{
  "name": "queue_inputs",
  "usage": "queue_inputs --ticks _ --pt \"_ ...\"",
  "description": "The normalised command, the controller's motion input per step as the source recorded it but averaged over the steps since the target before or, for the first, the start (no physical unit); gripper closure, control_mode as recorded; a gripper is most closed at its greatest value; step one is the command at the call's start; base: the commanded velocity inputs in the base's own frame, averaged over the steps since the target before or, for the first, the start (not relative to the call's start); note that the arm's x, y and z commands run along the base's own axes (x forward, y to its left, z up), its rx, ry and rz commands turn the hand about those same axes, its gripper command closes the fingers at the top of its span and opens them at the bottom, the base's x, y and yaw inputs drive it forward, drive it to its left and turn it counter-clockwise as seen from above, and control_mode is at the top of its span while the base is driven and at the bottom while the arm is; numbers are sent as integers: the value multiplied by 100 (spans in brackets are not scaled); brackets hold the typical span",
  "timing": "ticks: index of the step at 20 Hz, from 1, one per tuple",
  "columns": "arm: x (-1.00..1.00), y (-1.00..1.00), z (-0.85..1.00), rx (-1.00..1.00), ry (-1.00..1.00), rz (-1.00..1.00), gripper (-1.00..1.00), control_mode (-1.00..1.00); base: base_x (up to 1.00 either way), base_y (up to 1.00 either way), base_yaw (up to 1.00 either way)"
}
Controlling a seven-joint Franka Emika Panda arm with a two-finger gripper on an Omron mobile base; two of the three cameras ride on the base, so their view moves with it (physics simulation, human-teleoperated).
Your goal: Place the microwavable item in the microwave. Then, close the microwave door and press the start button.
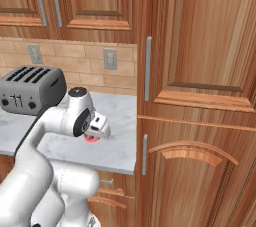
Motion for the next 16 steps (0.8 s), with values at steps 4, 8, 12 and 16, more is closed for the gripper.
queue_inputs --ticks 4,8,12,16 --pt "-63 0 98 1 -8 0 100 -100 0 0 0" --pt "-64 0 100 0 -11 0 100 -100 0 0 0" --pt "-55 3 99 0 -4 0 100 -100 0 0 0" --pt "-38 15 78 0 0 0 100 -100 0 0 0"
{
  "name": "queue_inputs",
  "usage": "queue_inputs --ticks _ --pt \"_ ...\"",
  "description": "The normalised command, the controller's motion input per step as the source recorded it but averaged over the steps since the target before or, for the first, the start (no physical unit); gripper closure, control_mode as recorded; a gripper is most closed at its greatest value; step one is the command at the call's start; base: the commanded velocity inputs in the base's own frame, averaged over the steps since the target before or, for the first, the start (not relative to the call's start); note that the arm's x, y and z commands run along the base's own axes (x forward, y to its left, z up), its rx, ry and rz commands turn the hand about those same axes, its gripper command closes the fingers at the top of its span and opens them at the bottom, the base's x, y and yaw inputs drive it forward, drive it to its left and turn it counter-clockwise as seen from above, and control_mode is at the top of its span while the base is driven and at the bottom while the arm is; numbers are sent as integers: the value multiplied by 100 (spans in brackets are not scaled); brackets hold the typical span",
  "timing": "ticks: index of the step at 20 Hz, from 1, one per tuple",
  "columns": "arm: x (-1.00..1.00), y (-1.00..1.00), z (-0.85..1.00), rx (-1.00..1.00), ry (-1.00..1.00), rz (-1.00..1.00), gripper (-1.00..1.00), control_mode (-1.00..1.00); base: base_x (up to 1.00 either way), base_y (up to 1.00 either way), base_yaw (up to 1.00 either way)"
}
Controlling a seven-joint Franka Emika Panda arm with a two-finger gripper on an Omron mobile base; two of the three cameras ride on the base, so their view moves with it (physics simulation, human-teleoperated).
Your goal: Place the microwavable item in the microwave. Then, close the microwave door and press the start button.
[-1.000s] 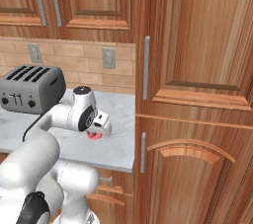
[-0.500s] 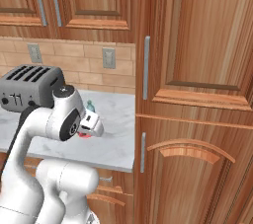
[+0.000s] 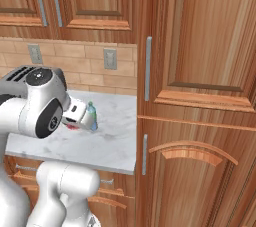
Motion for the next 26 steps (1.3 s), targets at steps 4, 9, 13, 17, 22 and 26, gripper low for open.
queue_inputs --ticks 4,9,13,17,22,26 --pt "-52 24 14 0 -5 2 100 -100 0 0 0" --pt "-31 18 0 0 -8 2 100 100 -58 27 3" --pt "0 0 0 0 0 0 100 100 -84 67 6" --pt "0 0 0 0 0 0 100 100 -59 97 11" --pt "0 0 0 0 0 0 100 100 -22 100 16" --pt "0 0 0 0 0 0 100 100 -15 98 20"
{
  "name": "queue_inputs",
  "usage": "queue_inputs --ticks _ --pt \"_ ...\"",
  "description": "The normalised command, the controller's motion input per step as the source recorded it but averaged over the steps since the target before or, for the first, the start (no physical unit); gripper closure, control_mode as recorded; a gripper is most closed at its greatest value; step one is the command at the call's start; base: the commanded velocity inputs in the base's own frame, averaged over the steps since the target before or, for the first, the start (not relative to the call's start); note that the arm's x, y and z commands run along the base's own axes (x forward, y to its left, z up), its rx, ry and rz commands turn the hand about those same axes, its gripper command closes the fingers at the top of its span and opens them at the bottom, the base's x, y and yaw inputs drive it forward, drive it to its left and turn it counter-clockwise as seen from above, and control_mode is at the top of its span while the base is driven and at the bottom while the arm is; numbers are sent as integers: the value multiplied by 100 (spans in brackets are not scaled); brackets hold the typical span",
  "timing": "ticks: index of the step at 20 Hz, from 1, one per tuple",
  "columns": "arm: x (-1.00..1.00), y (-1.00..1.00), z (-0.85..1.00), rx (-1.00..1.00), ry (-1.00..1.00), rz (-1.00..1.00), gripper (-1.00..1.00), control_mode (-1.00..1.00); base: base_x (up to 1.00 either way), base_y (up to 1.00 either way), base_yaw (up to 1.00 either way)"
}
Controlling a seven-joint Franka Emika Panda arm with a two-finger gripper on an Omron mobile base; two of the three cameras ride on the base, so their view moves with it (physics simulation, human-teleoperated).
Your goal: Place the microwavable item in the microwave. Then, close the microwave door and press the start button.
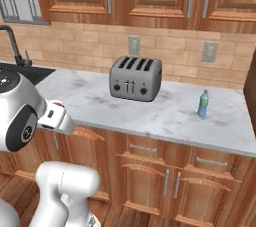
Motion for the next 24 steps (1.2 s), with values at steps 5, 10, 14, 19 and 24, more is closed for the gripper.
queue_inputs --ticks 5,10,14,19,24 --pt "0 0 0 0 0 0 100 100 -29 80 32" --pt "0 0 0 0 0 0 100 100 -54 48 48" --pt "0 0 0 0 0 0 100 100 -78 1 29" --pt "0 0 0 0 0 0 100 100 -75 -73 -41" --pt "0 0 0 0 0 0 100 100 -45 -65 -63"
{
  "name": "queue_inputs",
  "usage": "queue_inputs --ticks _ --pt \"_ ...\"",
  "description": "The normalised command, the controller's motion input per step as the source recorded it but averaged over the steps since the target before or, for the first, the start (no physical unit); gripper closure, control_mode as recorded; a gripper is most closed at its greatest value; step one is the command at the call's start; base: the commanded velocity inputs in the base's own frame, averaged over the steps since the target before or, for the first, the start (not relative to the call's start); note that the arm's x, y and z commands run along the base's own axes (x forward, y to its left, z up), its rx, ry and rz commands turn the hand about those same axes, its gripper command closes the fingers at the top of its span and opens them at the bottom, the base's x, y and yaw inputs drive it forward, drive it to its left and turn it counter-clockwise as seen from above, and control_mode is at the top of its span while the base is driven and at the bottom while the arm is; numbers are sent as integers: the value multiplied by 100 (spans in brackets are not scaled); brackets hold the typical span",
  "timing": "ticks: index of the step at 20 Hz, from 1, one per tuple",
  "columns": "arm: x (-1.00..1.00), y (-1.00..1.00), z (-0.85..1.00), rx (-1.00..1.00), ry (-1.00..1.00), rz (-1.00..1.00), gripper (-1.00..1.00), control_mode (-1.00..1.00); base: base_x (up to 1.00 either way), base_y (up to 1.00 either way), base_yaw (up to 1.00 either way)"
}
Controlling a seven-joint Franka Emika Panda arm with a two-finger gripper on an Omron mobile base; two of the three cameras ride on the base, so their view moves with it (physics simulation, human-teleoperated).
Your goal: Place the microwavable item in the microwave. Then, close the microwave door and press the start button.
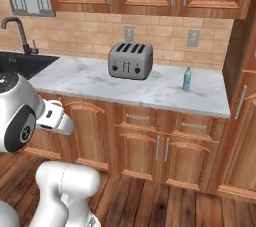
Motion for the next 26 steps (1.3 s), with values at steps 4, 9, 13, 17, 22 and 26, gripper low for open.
queue_inputs --ticks 4,9,13,17,22,26 --pt "0 0 0 0 0 0 100 100 -24 -70 -62" --pt "0 0 0 0 0 0 100 100 -3 -76 -56" --pt "0 0 0 0 0 0 100 100 0 -84 -47" --pt "0 0 0 0 0 0 100 100 15 -88 -36" --pt "0 0 0 0 0 0 100 100 24 -100 -20" --pt "0 0 0 0 0 0 100 100 22 -100 -4"
